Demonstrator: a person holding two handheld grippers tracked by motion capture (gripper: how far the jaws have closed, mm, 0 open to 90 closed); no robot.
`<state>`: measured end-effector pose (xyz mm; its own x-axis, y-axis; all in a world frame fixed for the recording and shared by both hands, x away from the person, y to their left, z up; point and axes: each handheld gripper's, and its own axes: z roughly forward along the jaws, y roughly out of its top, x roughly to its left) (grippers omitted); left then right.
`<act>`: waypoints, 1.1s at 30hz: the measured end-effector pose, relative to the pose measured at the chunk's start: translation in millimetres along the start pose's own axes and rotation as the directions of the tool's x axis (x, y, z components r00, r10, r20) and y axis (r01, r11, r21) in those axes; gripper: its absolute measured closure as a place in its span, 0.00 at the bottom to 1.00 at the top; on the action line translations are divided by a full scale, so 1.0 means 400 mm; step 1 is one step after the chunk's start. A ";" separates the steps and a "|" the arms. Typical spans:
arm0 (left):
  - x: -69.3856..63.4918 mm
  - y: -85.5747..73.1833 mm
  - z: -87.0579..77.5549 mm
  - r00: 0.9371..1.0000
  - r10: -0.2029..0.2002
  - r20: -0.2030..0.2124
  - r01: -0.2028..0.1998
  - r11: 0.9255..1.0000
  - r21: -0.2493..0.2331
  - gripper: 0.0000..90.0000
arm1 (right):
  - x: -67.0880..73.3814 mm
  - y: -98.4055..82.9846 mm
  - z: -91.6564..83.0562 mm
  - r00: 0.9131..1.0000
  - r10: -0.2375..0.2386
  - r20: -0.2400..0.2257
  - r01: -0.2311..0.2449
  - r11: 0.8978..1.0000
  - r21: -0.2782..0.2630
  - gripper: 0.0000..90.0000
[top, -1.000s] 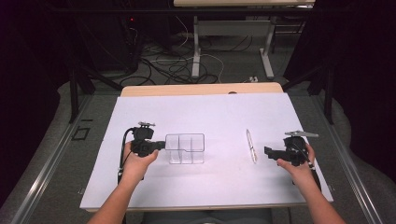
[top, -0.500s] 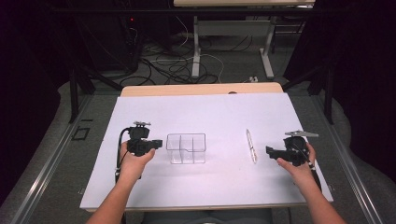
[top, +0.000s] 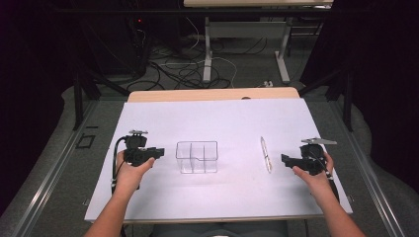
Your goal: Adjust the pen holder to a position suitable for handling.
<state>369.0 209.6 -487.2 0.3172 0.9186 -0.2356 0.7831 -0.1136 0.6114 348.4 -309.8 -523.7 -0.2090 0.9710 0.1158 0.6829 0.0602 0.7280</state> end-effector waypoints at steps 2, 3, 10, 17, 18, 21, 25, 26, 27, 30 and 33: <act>0.011 -0.007 -0.006 1.000 0.003 -0.018 -0.003 1.000 -0.011 0.62 | 0.001 -0.001 0.001 1.000 0.002 -0.004 -0.002 1.000 0.001 0.21; 0.018 -0.010 -0.007 1.000 0.001 -0.015 -0.001 1.000 -0.017 0.57 | 0.002 -0.002 0.002 1.000 0.007 -0.009 -0.007 1.000 0.002 0.21; 0.053 -0.025 -0.020 1.000 0.004 -0.029 -0.006 0.998 -0.068 0.47 | 0.008 -0.004 0.008 1.000 -0.006 -0.021 0.006 1.000 0.011 0.21; 0.076 -0.032 -0.037 0.999 -0.031 -0.021 0.028 0.995 -0.101 0.42 | 0.013 -0.005 0.013 1.000 -0.009 -0.028 0.010 1.000 0.017 0.18; 0.078 -0.034 -0.037 0.999 -0.040 -0.019 0.037 0.993 -0.108 0.42 | 0.013 -0.005 0.013 1.000 -0.009 -0.028 0.010 1.000 0.017 0.18; 0.092 -0.039 -0.033 1.000 -0.024 -0.010 0.022 0.988 -0.155 0.25 | 0.018 -0.002 0.015 1.000 -0.008 -0.027 0.009 1.000 0.014 0.17; 0.104 -0.039 -0.027 1.000 -0.021 0.012 0.022 0.988 -0.154 0.17 | 0.020 0.003 0.017 0.999 -0.007 -0.032 0.008 1.000 0.014 0.17; 0.104 -0.040 -0.022 1.000 -0.024 0.001 0.024 0.985 -0.171 0.16 | 0.020 0.005 0.018 1.000 -0.006 -0.031 0.006 1.000 0.013 0.17; 0.107 -0.040 -0.019 1.000 -0.014 -0.011 0.012 0.986 -0.165 0.15 | 0.021 0.008 0.019 0.999 -0.001 -0.033 0.002 1.000 0.018 0.17; 0.112 -0.044 -0.011 1.000 -0.005 0.000 0.005 0.988 -0.157 0.06 | 0.026 0.018 0.026 0.999 0.000 -0.037 0.001 0.999 0.035 0.16; 0.124 -0.053 -0.004 1.000 -0.012 0.003 0.012 0.987 -0.161 0.04 | 0.038 0.040 0.030 0.999 -0.007 -0.052 0.009 0.999 0.046 0.16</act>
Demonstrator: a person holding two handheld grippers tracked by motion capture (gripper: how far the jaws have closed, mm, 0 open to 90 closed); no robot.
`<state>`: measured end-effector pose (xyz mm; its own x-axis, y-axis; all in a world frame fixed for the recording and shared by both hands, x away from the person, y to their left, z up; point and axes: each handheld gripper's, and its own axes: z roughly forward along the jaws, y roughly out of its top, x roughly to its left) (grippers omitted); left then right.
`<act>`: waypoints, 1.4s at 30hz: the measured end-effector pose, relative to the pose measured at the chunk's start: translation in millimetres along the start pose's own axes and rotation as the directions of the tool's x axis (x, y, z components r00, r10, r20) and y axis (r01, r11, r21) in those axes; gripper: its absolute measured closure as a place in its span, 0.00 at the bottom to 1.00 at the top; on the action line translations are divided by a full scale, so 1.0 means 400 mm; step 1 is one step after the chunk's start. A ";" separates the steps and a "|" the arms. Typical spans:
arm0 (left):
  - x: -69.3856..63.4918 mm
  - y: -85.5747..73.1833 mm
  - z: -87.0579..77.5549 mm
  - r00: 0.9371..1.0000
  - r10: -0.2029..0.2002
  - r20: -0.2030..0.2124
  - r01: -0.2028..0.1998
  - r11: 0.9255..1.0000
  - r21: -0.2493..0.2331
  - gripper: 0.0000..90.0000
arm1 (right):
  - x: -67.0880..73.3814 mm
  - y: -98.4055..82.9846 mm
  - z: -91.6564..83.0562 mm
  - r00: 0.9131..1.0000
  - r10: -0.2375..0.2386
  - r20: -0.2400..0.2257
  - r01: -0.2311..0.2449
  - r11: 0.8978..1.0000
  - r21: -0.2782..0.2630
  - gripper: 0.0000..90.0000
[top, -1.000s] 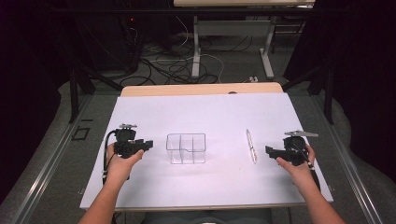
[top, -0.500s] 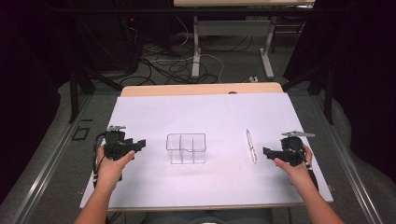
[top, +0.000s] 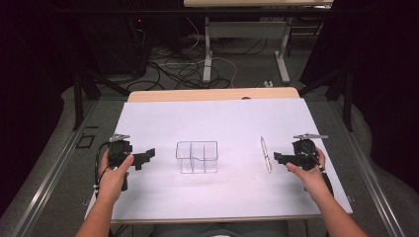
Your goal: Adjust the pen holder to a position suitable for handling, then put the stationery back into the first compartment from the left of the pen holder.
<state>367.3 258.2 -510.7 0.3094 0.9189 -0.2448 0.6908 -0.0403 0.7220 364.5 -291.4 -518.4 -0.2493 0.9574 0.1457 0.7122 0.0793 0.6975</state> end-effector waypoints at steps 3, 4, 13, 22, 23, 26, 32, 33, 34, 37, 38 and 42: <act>0.005 -0.004 0.003 1.000 -0.015 0.008 0.015 1.000 -0.017 0.03 | 0.010 0.022 0.003 1.000 -0.001 -0.010 0.001 1.000 0.003 0.17; 0.008 -0.006 0.003 1.000 -0.013 0.013 0.013 1.000 -0.019 0.03 | 0.013 0.031 0.005 1.000 0.001 -0.012 -0.001 1.000 0.005 0.17; 0.018 -0.016 0.012 0.998 0.060 -0.024 -0.061 0.998 -0.035 0.02 | 0.020 0.100 0.039 0.999 0.037 -0.025 -0.035 0.997 0.066 0.24; 0.019 -0.022 0.013 0.997 0.073 -0.027 -0.075 0.996 -0.048 0.02 | 0.037 0.145 0.059 0.999 0.019 -0.027 -0.016 0.990 0.138 0.37; 0.020 -0.022 0.012 0.996 0.079 -0.028 -0.080 0.996 -0.038 0.02 | 0.040 0.150 0.062 0.999 0.018 -0.027 -0.014 0.990 0.141 0.38; 0.020 -0.025 0.012 0.997 0.077 -0.027 -0.078 0.996 -0.047 0.02 | 0.050 0.169 0.075 1.000 0.018 -0.022 -0.014 0.985 0.172 0.39; 0.019 -0.026 0.012 0.997 0.079 -0.021 -0.080 0.996 -0.033 0.02 | 0.065 0.189 0.096 1.000 0.026 -0.001 -0.025 0.976 0.215 0.42; 0.018 -0.027 0.014 0.997 0.080 -0.018 -0.080 0.996 -0.038 0.02 | 0.065 0.189 0.096 1.000 0.026 -0.001 -0.025 0.976 0.215 0.42; 0.018 -0.028 0.016 0.996 0.085 -0.016 -0.085 0.996 -0.040 0.03 | 0.068 0.193 0.104 1.000 0.020 0.005 -0.021 0.975 0.221 0.45; 0.014 -0.028 0.018 0.995 0.094 -0.017 -0.094 0.995 -0.030 0.03 | 0.069 0.196 0.112 0.999 0.032 0.008 -0.033 0.972 0.231 0.49; 0.013 -0.027 0.019 0.995 0.094 -0.016 -0.095 0.995 -0.031 0.03 | 0.066 0.198 0.121 0.999 0.045 0.005 -0.045 0.968 0.248 0.54; 0.012 -0.028 0.020 0.995 0.097 -0.008 -0.097 0.995 -0.029 0.03 | 0.060 0.199 0.134 0.997 0.073 0.002 -0.070 0.958 0.279 0.60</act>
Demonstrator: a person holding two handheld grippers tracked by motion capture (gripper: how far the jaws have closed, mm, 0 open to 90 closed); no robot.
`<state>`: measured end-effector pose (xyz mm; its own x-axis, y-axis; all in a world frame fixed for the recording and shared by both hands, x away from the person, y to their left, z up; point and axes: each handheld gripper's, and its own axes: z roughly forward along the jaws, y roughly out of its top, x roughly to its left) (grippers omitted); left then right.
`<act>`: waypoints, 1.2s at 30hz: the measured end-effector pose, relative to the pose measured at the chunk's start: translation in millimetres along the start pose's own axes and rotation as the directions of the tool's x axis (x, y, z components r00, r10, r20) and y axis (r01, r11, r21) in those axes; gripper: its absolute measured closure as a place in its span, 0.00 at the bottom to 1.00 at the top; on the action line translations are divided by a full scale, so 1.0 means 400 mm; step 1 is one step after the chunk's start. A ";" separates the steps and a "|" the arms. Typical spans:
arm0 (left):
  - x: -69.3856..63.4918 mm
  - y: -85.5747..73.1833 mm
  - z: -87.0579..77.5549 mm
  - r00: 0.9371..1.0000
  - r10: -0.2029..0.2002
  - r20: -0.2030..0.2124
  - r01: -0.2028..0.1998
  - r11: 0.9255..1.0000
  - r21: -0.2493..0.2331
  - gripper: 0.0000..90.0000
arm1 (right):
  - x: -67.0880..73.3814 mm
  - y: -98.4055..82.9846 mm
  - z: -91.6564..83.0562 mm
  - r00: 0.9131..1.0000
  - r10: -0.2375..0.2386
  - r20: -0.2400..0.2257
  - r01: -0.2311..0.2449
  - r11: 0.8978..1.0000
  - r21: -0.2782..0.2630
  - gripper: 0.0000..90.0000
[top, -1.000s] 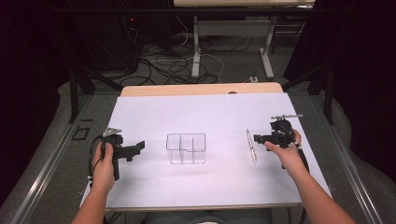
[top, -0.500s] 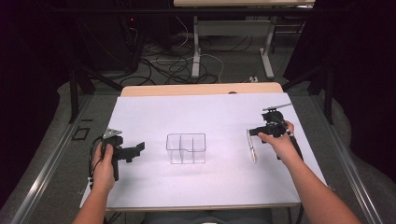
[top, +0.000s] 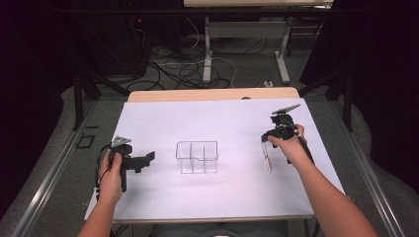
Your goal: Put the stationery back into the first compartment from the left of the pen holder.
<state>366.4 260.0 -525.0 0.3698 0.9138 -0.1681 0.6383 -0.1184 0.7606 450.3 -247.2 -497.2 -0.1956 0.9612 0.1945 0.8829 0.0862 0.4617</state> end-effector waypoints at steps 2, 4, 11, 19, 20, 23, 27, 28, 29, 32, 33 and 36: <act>-0.002 0.000 0.001 1.000 -0.015 0.003 0.015 1.000 -0.005 0.03 | -0.001 0.001 0.007 1.000 0.010 0.002 -0.010 1.000 0.013 0.63; -0.001 0.001 0.000 1.000 -0.021 0.010 0.021 1.000 -0.007 0.03 | -0.001 0.002 0.012 1.000 0.013 0.001 -0.013 1.000 0.027 0.65; -0.005 0.002 0.001 1.000 -0.014 0.016 0.013 1.000 0.010 0.03 | 0.002 0.001 0.036 1.000 0.012 0.025 -0.014 0.997 0.073 0.71; -0.005 -0.001 0.004 1.000 -0.006 0.010 0.005 1.000 0.008 0.03 | 0.000 0.007 0.067 0.998 0.056 0.032 -0.059 0.991 0.124 0.77; -0.004 -0.001 0.003 1.000 -0.007 0.011 0.007 1.000 0.008 0.03 | -0.001 0.007 0.071 0.997 0.067 0.032 -0.070 0.990 0.122 0.77; -0.003 -0.001 0.003 1.000 -0.007 0.012 0.007 1.000 0.011 0.03 | -0.003 0.007 0.078 0.997 0.072 0.033 -0.076 0.988 0.137 0.78; -0.002 -0.002 0.004 1.000 -0.010 0.011 0.010 1.000 0.012 0.03 | -0.002 0.007 0.086 0.996 0.076 0.037 -0.081 0.985 0.150 0.79; -0.002 -0.002 0.004 1.000 -0.010 0.011 0.010 1.000 0.013 0.03 | -0.002 0.008 0.088 0.997 0.072 0.038 -0.076 0.986 0.150 0.79; -0.002 -0.003 0.004 1.000 -0.011 0.012 0.010 1.000 0.012 0.03 | -0.002 0.008 0.088 0.997 0.072 0.038 -0.076 0.986 0.150 0.79; -0.002 -0.003 0.005 1.000 -0.014 0.011 0.013 1.000 0.011 0.03 | -0.002 0.010 0.096 0.995 0.092 0.034 -0.096 0.984 0.149 0.79; -0.002 -0.003 0.005 1.000 -0.013 0.009 0.012 1.000 0.012 0.03 | -0.002 0.010 0.096 0.995 0.092 0.034 -0.096 0.984 0.149 0.79; -0.001 -0.003 0.004 1.000 -0.010 0.008 0.010 1.000 0.016 0.03 | -0.001 0.012 0.097 0.994 0.101 0.048 -0.107 0.981 0.161 0.83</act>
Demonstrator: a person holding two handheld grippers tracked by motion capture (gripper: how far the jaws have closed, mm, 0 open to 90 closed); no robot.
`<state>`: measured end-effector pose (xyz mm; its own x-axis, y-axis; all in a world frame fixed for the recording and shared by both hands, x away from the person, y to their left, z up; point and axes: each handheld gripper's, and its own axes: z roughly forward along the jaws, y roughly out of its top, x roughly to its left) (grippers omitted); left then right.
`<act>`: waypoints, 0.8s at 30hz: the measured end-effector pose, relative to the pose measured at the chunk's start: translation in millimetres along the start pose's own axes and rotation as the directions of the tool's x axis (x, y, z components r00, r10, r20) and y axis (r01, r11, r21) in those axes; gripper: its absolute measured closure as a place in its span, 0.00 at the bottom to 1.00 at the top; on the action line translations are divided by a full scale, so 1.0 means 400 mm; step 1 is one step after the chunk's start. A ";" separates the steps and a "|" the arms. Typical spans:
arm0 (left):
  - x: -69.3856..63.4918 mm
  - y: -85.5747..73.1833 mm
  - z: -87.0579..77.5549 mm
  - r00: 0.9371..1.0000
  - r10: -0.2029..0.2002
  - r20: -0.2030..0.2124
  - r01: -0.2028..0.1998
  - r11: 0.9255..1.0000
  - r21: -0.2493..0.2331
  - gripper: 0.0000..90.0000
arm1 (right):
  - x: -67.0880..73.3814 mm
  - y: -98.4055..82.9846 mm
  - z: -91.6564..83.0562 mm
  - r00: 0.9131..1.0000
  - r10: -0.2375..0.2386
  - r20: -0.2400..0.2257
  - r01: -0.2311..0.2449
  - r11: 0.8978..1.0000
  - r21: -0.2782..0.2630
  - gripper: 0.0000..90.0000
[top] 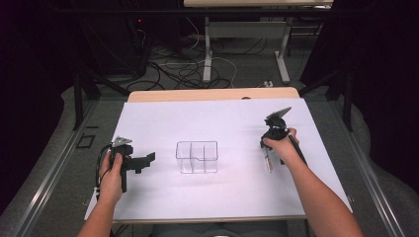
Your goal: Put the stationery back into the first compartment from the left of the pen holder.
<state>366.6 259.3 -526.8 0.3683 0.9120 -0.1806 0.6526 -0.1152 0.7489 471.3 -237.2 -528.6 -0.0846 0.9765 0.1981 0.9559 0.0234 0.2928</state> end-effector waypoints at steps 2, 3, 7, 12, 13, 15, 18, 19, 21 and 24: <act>0.000 0.000 0.000 1.000 -0.006 -0.003 0.006 1.000 -0.001 0.04 | -0.004 0.000 -0.001 1.000 -0.007 0.009 0.007 1.000 0.012 0.84; 0.001 -0.001 0.001 1.000 -0.006 0.000 0.006 1.000 -0.002 0.04 | -0.002 0.001 -0.001 1.000 0.016 -0.005 -0.016 1.000 0.010 0.85; 0.000 0.000 0.002 1.000 -0.006 0.001 0.006 1.000 -0.002 0.04 | -0.003 0.000 0.001 0.999 0.027 -0.027 -0.027 1.000 0.001 0.87; 0.000 -0.001 0.002 1.000 -0.006 0.000 0.006 1.000 -0.001 0.04 | -0.008 0.000 0.000 0.999 0.030 -0.021 -0.030 0.999 0.013 0.88; 0.000 0.000 0.002 1.000 -0.006 0.001 0.006 1.000 -0.001 0.03 | -0.005 0.001 -0.002 0.998 0.054 -0.032 -0.053 0.998 0.024 0.88; 0.001 -0.001 0.001 1.000 -0.007 -0.001 0.007 1.000 -0.001 0.04 | -0.008 0.001 0.000 0.997 0.056 -0.046 -0.055 0.998 0.012 0.88; 0.000 0.000 0.001 1.000 -0.008 -0.001 0.008 1.000 -0.002 0.04 | -0.014 0.001 -0.003 0.998 0.064 -0.029 -0.063 0.998 0.026 0.88; 0.000 0.000 0.001 1.000 -0.008 0.000 0.008 1.000 -0.002 0.04 | -0.014 0.001 -0.003 0.998 0.064 -0.029 -0.063 0.998 0.026 0.88; 0.000 -0.001 0.002 1.000 -0.007 0.001 0.007 1.000 -0.002 0.04 | -0.016 0.001 -0.008 0.998 0.058 -0.024 -0.057 0.998 0.032 0.88; 0.000 0.000 0.002 1.000 -0.008 0.002 0.008 1.000 -0.001 0.04 | -0.021 0.000 -0.014 0.998 0.049 -0.051 -0.048 0.999 0.011 0.89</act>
<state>367.1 259.2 -527.5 0.3644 0.9121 -0.1876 0.6545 -0.1076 0.7484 470.4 -246.5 -525.2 -0.0519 0.9644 0.2593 0.9619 -0.0215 0.2724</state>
